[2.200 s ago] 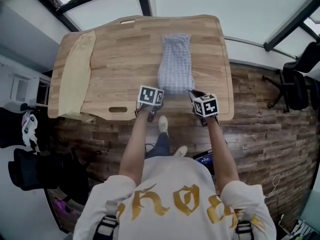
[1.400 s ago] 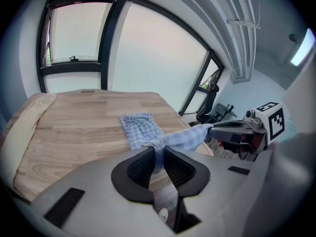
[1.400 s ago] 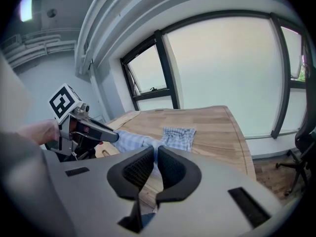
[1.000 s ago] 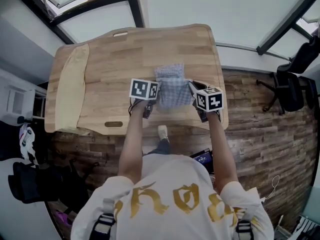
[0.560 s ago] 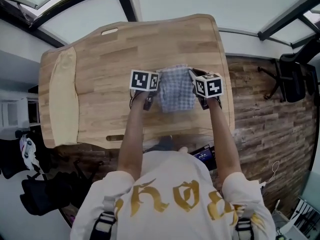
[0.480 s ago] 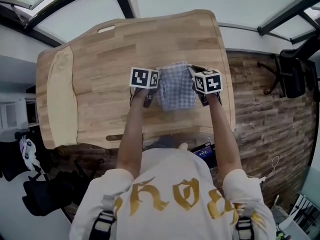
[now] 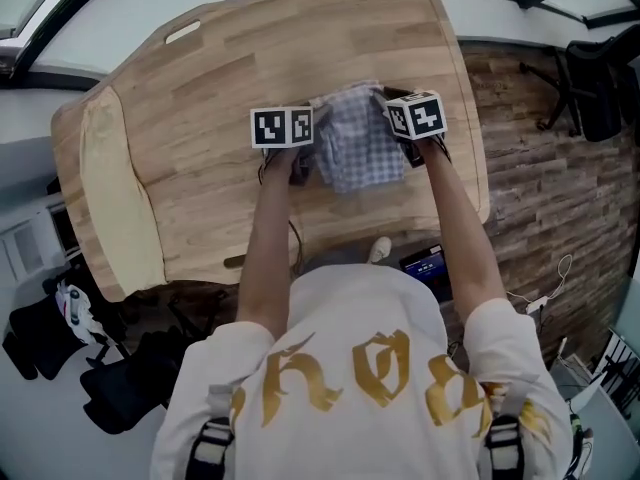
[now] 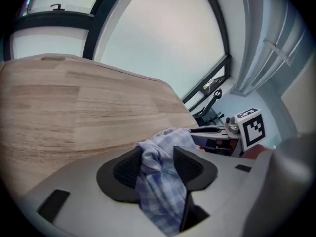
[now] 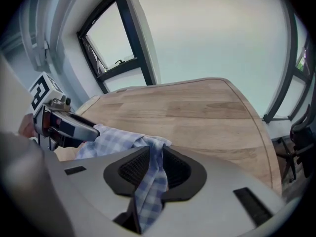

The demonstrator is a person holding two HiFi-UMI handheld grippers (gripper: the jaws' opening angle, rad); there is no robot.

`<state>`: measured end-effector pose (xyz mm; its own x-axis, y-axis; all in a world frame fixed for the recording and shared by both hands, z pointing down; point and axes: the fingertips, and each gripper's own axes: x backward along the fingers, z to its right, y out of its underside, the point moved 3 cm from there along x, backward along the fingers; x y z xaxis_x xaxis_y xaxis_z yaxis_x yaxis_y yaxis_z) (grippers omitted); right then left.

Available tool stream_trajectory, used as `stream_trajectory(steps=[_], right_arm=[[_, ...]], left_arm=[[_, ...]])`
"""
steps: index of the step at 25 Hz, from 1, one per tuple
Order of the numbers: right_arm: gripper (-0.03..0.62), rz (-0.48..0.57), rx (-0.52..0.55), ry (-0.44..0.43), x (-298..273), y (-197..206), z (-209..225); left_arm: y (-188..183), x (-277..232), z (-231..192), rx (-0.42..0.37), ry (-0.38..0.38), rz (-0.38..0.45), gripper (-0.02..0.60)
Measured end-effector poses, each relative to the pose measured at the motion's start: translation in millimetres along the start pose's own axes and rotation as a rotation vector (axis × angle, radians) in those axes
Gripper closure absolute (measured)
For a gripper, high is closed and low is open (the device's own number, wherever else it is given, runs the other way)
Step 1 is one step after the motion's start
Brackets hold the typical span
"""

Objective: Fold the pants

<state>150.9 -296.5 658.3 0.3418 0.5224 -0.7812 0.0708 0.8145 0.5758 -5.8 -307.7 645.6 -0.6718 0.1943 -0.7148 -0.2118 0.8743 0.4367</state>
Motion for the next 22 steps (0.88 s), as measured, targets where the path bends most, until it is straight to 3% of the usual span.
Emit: stream_trajectory(steps=[1,3,8,11,14,22], right_arm=[[0.484,0.014,-0.021,-0.004,2,1,2],[0.476,0.042,-0.068,-0.023,9,5,3],[0.477,0.133,-0.067,0.002,53,6,9],[0.495,0.197,-0.04,0.005,85,6,9],[0.552,0.261,-0.012,0.006,116,6,5],[0.571,0.36,0.141,0.024,181,5,-10]], left_arm=[[1,0,3,0.011,0.025,0.016,0.365],[5,5,6,0.02,0.039,0.049,0.328],[11,37,8,-0.002,-0.083,0.152,0.336],[12,61,17,-0.003,-0.134,0.248,0.41],[12,84,33,0.0,-0.172,0.342,0.505],[26,124,99,-0.096,-0.253,0.455,0.533]])
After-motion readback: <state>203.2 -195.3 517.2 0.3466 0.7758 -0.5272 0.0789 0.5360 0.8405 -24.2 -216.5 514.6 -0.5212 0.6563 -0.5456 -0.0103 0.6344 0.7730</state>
